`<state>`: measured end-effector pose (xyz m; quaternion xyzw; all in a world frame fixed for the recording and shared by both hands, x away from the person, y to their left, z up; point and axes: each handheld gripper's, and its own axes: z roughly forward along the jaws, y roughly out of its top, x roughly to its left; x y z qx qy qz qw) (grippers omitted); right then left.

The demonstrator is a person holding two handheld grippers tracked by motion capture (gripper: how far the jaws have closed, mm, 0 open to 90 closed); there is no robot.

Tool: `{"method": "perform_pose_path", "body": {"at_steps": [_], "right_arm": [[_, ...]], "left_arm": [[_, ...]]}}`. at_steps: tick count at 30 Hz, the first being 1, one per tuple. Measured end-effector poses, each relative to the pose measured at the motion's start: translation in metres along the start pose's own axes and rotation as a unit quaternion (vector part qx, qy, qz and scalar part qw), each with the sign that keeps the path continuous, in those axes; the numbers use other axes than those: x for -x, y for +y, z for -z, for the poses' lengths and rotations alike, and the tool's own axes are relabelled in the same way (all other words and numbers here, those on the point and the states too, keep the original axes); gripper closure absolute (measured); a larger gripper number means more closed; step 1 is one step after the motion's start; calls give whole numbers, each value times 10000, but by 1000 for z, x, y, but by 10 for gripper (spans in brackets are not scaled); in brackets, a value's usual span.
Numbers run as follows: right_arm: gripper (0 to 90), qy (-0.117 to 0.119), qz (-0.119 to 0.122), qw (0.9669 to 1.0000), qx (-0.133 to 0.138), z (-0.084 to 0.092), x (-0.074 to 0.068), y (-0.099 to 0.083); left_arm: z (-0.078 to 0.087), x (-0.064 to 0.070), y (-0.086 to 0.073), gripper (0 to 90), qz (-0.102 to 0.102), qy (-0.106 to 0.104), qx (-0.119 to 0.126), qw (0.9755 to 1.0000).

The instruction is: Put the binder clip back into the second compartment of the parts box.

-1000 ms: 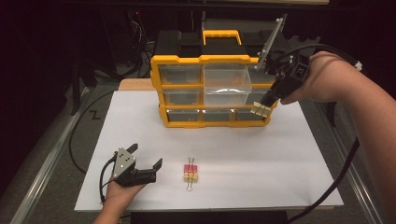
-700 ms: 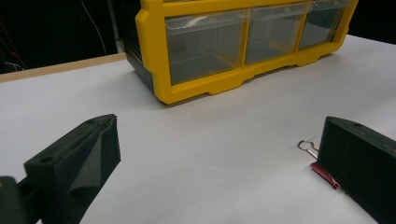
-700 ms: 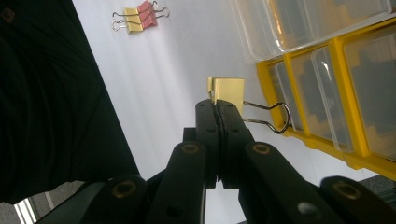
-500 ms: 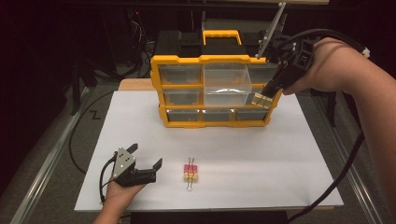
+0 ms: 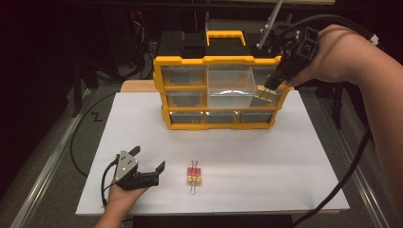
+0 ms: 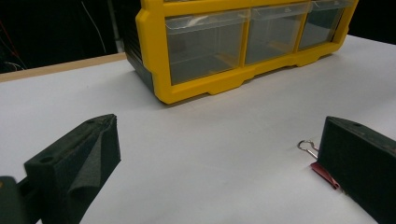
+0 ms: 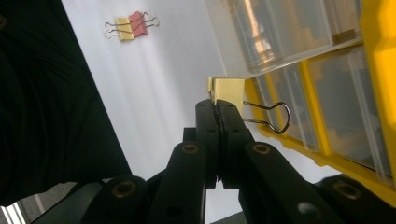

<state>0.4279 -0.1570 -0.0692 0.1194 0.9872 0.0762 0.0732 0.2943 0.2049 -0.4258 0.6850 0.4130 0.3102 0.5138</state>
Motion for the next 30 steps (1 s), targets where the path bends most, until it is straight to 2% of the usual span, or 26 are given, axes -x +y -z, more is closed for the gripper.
{"method": "perform_pose_path", "body": {"at_steps": [9,17,24,30], "right_arm": [[900,-92,12,10000,14,7,7,12],[900,-174,124,9998,59,10,10,28],[900,-181,268,9995,4,6,9,44],[900,-258,300,9992,-45,-1,11,53]], "left_arm": [[0,-1,0,4,1,17,1,10000],[1,-1,0,4,-3,28,23,10000],[1,-1,0,4,-8,9,10,10000],[1,-1,0,4,-23,6,-4,10000]]}}
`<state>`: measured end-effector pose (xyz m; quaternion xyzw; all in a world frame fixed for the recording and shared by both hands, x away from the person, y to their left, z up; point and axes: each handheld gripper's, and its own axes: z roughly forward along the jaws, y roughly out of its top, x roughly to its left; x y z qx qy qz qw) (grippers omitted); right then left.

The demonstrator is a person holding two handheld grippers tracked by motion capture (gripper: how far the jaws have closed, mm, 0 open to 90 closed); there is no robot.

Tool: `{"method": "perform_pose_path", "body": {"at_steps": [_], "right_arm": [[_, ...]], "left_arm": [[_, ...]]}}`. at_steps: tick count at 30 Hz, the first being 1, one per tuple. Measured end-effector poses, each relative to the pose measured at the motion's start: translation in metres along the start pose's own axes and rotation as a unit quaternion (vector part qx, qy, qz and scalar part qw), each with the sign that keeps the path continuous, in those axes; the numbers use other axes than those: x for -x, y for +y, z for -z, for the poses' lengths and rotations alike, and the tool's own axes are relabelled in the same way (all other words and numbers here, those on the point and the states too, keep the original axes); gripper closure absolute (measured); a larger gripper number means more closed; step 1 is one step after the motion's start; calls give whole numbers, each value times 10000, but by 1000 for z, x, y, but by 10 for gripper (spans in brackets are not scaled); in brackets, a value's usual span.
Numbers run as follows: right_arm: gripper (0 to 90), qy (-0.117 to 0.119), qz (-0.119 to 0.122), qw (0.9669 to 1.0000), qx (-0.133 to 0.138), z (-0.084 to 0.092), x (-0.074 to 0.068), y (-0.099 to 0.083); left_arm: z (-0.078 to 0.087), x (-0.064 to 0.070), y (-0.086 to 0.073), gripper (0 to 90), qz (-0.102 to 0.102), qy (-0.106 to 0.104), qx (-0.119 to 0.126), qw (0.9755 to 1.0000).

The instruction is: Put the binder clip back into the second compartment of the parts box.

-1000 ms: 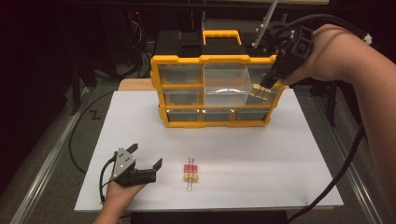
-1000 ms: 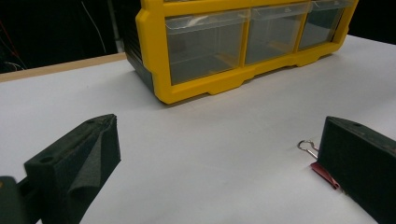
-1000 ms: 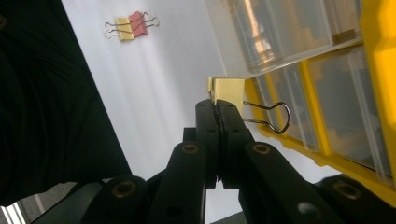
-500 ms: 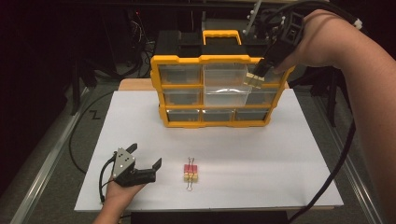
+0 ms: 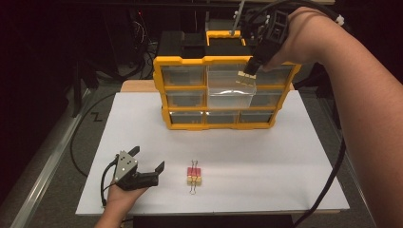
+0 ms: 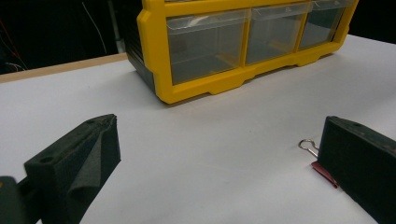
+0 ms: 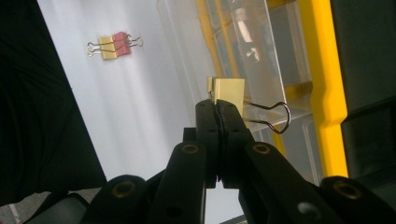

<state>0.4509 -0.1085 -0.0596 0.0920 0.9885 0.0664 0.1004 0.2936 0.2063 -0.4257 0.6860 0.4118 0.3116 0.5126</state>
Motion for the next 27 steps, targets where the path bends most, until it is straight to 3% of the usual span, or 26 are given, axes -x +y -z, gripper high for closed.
{"method": "perform_pose_path", "body": {"at_steps": [20,27], "right_arm": [[900,202,10,9997,-153,-38,12,7],[900,217,-11,9996,-169,-41,13,5]], "left_arm": [[0,0,0,4,6,-21,0,10000],[0,-1,0,4,16,-13,4,10000]]}}
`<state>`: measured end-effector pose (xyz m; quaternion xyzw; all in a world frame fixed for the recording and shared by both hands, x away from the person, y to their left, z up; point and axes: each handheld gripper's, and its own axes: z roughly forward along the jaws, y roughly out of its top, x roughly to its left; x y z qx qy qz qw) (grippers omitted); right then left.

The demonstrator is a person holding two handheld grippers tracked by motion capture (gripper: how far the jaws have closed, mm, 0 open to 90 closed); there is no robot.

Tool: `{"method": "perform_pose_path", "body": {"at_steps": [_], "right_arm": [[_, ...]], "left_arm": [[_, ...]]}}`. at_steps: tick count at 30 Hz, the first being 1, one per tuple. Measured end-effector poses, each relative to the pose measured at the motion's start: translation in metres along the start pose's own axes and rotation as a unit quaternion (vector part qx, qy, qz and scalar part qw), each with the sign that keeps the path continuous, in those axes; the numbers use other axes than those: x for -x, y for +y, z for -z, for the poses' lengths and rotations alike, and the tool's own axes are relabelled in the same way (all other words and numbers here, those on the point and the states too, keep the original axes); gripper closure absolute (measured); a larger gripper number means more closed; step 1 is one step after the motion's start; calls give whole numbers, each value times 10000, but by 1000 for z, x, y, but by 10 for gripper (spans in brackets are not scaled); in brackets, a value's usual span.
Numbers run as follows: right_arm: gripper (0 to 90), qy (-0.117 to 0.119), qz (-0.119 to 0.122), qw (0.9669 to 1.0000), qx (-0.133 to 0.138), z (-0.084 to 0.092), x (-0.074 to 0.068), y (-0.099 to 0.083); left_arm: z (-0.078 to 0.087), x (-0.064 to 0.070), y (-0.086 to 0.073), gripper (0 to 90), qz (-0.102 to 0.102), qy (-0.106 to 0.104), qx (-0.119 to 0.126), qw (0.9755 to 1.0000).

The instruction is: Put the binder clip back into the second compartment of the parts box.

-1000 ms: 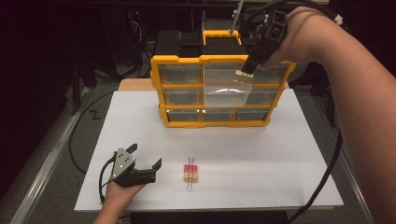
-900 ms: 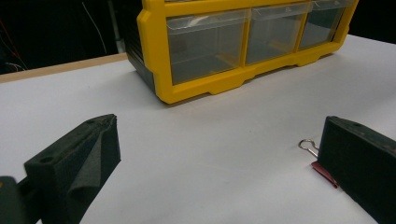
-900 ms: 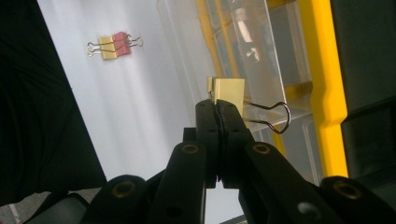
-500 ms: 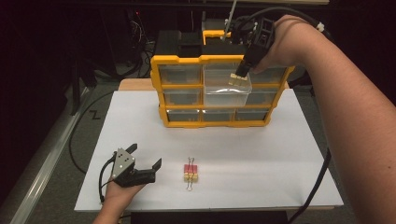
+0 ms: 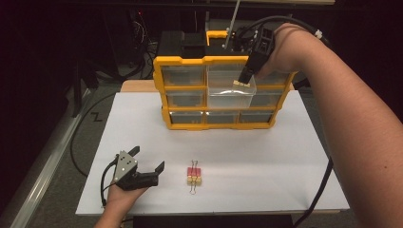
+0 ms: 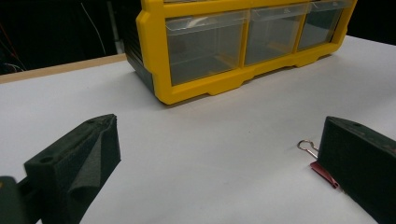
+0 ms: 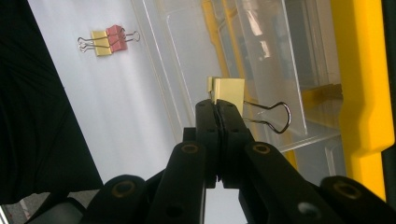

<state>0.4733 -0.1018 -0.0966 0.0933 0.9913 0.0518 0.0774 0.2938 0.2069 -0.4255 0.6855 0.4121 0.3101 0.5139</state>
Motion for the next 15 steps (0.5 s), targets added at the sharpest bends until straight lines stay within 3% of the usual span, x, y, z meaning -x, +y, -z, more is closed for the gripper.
{"method": "perform_pose_path", "body": {"at_steps": [11,15], "right_arm": [[896,-15,-52,10000,29,-1,1,0],[813,24,-99,9998,185,2,0,-1]], "left_arm": [[1,-1,0,4,18,19,25,10000],[1,0,0,4,5,4,17,10000]]}}
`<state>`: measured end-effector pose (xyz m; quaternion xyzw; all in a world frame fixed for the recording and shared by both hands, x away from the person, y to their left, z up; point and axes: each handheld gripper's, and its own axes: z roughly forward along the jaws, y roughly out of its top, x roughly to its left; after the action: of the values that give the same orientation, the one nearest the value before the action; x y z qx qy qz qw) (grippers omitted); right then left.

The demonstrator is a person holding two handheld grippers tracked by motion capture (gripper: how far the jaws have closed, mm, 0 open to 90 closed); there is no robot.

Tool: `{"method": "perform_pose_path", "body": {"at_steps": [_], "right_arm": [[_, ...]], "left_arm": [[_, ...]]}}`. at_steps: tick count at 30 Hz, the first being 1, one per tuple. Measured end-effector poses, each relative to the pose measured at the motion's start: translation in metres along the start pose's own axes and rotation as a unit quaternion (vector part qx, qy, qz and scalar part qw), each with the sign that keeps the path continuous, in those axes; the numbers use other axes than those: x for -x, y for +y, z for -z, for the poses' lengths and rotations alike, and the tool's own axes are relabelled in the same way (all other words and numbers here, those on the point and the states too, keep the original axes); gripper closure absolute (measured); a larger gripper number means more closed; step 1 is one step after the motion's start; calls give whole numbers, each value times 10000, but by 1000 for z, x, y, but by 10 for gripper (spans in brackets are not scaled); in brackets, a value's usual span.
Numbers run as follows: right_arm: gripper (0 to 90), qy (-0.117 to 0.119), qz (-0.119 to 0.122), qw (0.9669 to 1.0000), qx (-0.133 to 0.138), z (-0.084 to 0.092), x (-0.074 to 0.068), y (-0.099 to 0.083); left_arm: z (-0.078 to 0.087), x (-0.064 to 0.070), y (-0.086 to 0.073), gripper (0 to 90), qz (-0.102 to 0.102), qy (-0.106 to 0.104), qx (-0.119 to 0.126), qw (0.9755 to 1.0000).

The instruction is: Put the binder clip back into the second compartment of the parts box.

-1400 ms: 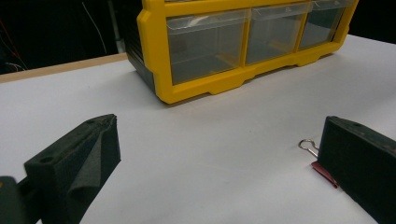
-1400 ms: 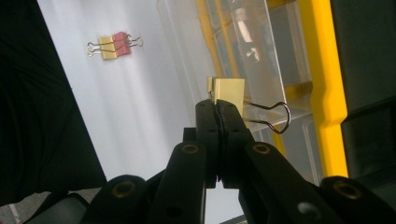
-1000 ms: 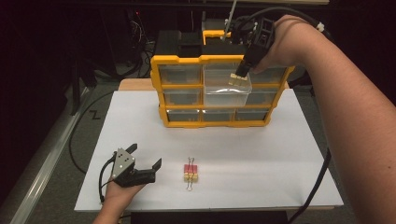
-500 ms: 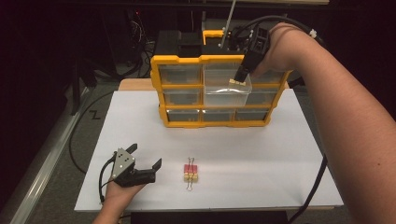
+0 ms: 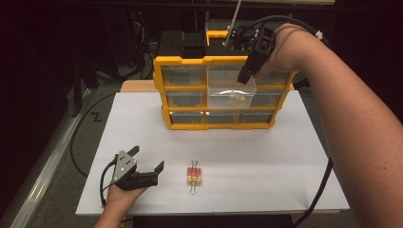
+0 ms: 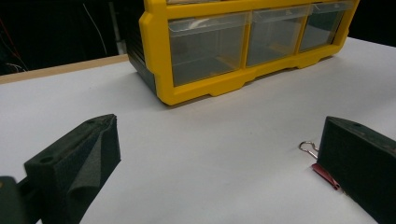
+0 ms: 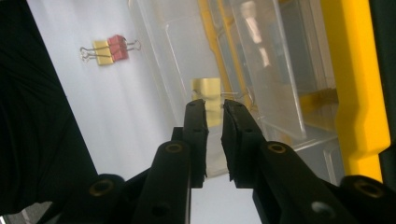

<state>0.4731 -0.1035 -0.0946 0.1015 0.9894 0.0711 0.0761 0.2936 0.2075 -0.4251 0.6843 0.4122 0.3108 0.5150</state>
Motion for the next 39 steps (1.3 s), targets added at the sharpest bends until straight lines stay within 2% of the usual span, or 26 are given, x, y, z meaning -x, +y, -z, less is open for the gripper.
{"method": "perform_pose_path", "body": {"at_steps": [8,21,34,39], "right_arm": [[771,-15,-24,10000,40,7,-9,-11],[700,-12,-40,10000,45,5,-28,-35],[665,62,-94,9999,25,-6,-42,-58],[654,122,-72,9999,19,-15,-47,-63]], "left_arm": [[0,0,0,4,23,5,29,10000],[0,1,0,4,-5,12,33,10000],[-1,1,0,4,12,-3,32,10000],[0,1,1,4,-3,0,43,10000]]}}
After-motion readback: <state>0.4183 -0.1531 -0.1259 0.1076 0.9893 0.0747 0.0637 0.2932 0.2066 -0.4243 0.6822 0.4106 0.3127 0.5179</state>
